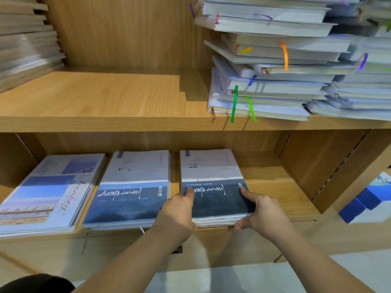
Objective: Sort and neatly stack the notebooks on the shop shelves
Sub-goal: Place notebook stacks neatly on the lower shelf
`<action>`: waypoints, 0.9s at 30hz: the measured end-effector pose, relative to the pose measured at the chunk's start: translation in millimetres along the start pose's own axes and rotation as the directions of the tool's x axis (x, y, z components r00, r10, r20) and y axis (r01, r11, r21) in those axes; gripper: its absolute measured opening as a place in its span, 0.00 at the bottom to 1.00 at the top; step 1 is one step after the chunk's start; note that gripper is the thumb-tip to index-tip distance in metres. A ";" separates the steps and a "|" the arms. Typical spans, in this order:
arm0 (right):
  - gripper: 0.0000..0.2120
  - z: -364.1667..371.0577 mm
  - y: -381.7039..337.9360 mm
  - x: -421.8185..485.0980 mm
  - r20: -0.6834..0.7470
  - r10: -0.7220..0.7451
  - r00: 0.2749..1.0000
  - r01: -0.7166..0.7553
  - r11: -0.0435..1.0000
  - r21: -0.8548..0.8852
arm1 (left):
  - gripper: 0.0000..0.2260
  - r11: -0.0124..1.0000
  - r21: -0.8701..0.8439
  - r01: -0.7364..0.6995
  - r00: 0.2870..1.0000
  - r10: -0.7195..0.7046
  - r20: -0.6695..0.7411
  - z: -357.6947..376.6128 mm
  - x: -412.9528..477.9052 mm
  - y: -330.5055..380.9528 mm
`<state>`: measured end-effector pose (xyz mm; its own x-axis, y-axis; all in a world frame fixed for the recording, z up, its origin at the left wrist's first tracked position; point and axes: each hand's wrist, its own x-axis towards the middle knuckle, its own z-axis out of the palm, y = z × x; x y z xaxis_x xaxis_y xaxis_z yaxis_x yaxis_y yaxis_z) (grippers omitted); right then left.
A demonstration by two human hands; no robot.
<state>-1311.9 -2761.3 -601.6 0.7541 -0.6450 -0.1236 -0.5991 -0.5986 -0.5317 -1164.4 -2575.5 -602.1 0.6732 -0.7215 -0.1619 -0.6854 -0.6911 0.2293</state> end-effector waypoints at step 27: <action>0.54 0.8 -7.2 0.9 0.035 0.047 0.998 -0.048 0.998 0.026 | 0.40 0.999 -0.043 -0.007 1.000 0.006 -0.019 -2.4 2.2 -4.7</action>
<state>-1306.7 -2757.2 -598.6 0.7340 -0.6553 -0.1781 -0.6274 -0.5541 -0.5471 -1159.1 -2573.7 -601.2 0.6739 -0.7250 -0.1423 -0.6779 -0.6833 0.2712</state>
